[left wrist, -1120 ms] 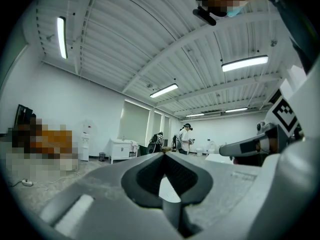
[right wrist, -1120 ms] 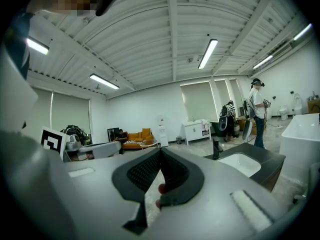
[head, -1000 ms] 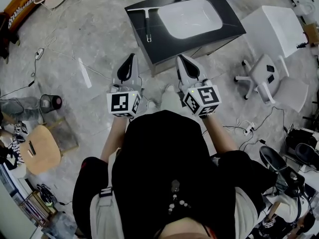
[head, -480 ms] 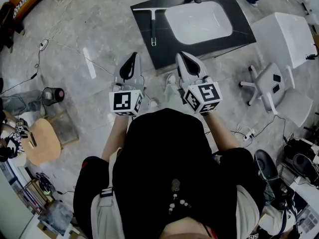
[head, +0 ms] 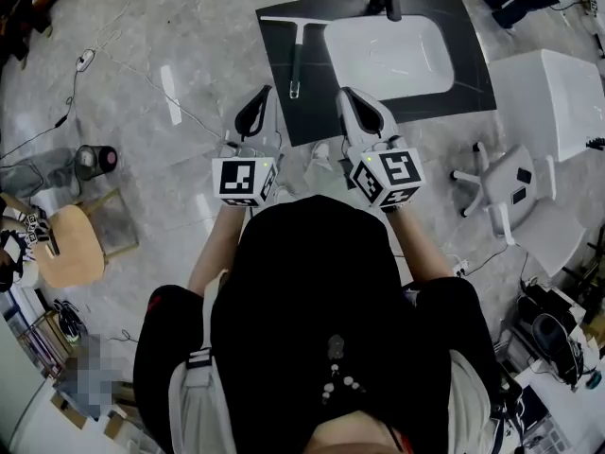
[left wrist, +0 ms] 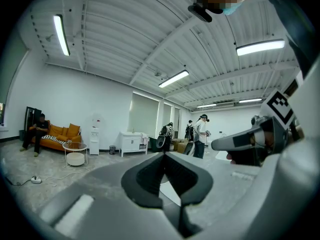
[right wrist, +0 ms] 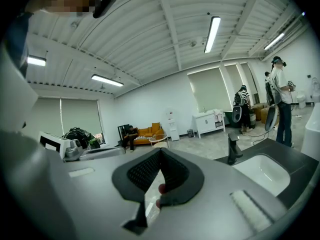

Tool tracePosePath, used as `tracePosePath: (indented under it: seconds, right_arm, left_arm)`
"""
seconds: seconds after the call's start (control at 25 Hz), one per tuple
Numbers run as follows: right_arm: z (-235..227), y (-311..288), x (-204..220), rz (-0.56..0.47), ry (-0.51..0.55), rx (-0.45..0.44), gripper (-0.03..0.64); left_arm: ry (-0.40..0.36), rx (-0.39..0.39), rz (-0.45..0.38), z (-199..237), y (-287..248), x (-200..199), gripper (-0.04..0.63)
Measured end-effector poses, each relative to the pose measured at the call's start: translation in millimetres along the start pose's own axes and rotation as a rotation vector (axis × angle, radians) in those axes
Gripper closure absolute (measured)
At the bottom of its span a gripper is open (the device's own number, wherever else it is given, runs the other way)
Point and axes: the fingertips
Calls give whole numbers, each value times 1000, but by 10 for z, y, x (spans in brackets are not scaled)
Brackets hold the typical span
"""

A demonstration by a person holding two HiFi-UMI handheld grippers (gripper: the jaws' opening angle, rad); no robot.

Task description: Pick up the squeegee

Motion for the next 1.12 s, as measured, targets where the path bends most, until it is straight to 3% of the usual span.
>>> tracePosePath:
  seconds: [0.36, 0.72, 1.12]
  right_arm:
    - [-360, -372, -205, 21, 1, -93, 615]
    - [-564, -593, -153, 67, 2, -193, 615]
    - [-773, -814, -36, 111, -27, -171, 615]
  left_arm:
    - [-17, -68, 14, 23, -498, -55, 594]
    - [-10, -165, 37, 100, -835, 53, 594]
    - [-18, -142, 107, 123, -1188, 342, 594]
Point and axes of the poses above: the fingertips, and each gripper's own axes: y backward along the fingers, z to its left, x out of its underside, and after that the axes turned 8 degrees about -x, right-handed
